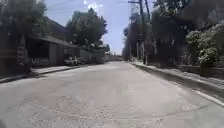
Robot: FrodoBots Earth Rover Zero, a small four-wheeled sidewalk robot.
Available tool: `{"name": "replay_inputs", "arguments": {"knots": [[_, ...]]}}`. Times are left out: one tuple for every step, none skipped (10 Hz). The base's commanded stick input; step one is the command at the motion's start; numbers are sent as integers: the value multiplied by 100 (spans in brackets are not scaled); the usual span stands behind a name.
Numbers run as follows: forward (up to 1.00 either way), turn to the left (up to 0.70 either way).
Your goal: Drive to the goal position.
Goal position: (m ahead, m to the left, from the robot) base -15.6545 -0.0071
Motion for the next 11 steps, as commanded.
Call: {"name": "replay_inputs", "arguments": {"knots": [[100,3],[100,3],[100,3],[100,3],[100,-37],[100,-37],[100,-32],[100,3],[100,3],[100,3],[100,3]]}}
